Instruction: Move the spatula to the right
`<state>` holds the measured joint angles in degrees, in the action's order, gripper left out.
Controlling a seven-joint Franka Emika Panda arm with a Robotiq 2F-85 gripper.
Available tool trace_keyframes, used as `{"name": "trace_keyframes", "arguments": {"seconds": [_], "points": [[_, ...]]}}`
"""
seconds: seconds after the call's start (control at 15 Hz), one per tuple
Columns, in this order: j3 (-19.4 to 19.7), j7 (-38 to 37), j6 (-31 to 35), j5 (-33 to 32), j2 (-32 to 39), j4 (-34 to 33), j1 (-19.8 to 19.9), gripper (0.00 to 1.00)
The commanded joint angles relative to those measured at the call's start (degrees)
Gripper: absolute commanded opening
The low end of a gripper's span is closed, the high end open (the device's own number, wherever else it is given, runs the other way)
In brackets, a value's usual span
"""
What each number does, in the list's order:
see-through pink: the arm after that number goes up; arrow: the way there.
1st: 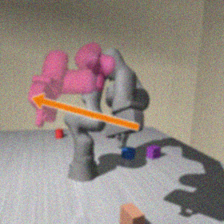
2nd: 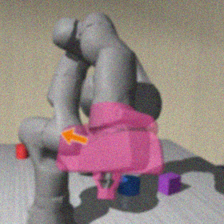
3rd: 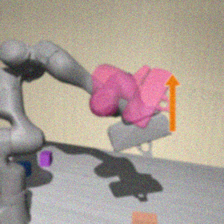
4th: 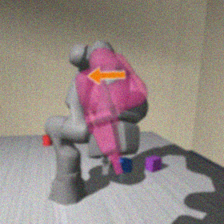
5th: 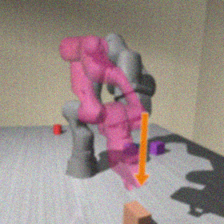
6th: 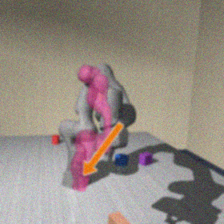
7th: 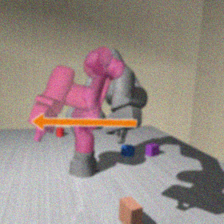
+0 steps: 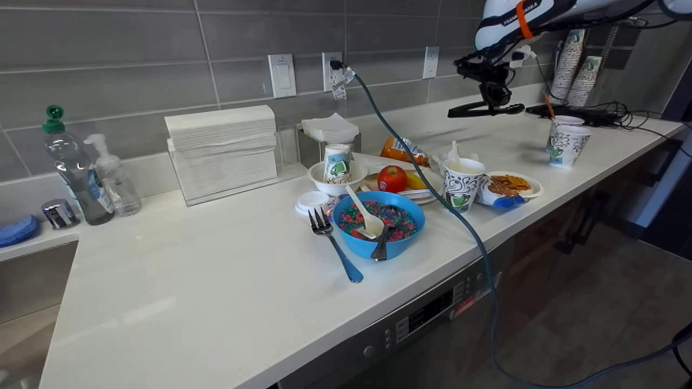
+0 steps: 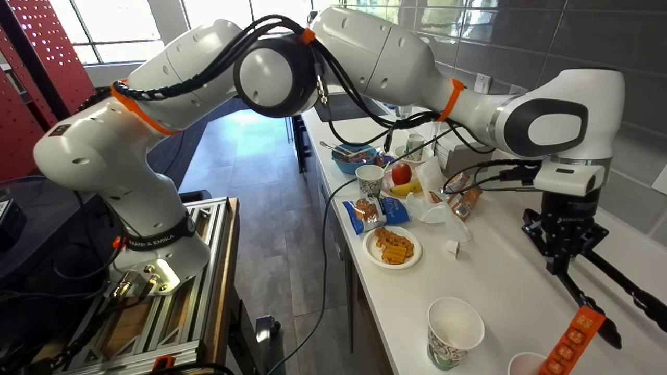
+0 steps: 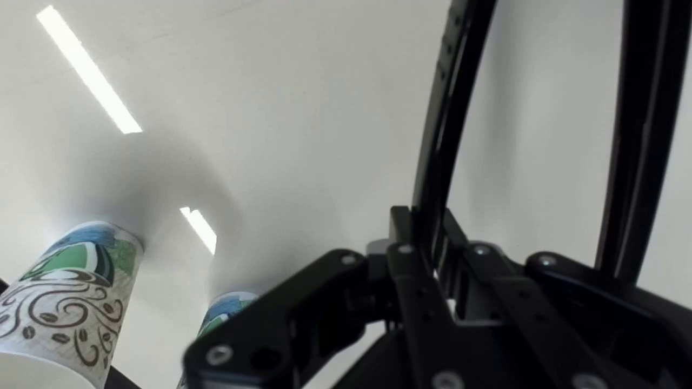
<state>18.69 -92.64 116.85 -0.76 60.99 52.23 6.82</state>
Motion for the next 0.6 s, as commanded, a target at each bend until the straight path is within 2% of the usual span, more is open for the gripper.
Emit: {"name": "trace_keyframes", "arguments": {"seconds": [0.0, 0.53], "points": [[-0.3, -3.5, -4.6, -2.1, 6.7, -9.4, 1.7, 0.03], [-0.6, -2.9, -13.3, -5.6, 12.4, -17.4, 2.8, 0.03]]}}
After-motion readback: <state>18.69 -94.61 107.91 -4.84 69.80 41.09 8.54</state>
